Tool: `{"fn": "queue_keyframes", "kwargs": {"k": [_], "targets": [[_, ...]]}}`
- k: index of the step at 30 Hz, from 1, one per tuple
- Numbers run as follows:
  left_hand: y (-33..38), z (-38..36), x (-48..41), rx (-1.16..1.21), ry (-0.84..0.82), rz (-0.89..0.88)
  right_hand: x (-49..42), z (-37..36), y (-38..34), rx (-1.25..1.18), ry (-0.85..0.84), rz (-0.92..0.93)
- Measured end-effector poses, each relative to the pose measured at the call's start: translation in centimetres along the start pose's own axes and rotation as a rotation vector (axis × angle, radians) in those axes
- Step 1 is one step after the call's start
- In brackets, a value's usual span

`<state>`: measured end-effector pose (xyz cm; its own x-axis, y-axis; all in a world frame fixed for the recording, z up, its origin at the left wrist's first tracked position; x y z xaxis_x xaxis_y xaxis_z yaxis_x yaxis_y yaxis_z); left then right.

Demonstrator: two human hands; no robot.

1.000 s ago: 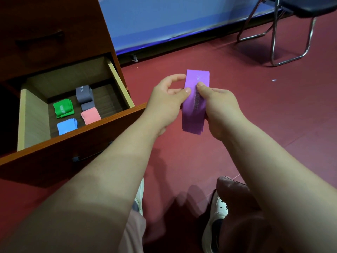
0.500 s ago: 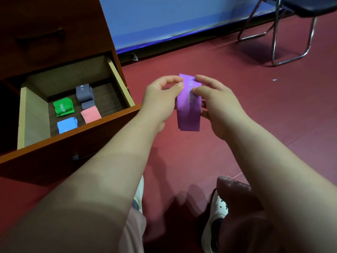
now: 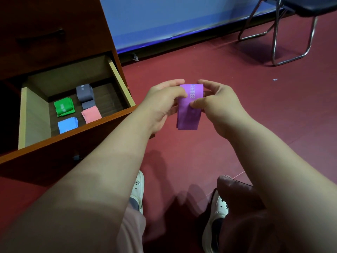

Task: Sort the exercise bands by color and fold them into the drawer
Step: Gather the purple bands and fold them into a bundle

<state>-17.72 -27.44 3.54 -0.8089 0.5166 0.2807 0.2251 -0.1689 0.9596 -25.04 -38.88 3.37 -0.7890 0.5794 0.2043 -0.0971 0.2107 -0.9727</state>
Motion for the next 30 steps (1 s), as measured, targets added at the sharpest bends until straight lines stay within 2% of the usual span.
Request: {"fn": "queue_keyframes", "kwargs": {"k": [6,13,18,30], "targets": [[-0.6,0.3,-0.2,-0.346,-0.069,-0.131,-0.3,0.6,0.1,0.026,-0.005,-0.018],[-1.1,0.3,-0.4,-0.465,-0.058,-0.146,-0.2,0.7,0.2,0.077,-0.068,-0.025],[-1.3,0.5,-0.6,-0.493,-0.043,-0.157,-0.1,0.7,0.3,0.137,-0.062,-0.019],[-1.6,0.7,-1.0,-0.367,-0.062,-0.116,0.2,0.6,0.2,0.189,-0.067,0.033]]}}
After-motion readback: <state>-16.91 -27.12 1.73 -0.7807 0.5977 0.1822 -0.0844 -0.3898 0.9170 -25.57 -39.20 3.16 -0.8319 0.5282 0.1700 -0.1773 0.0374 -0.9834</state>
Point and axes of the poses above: each hand's wrist, its own x-axis away from the middle knuckle, its own z-axis out of the back of the hand, y = z × x, the point moved 4 cm from there along -x, towards the middle knuckle, and after that the axes turned 12 degrees about -x, right-handed, at the moved point
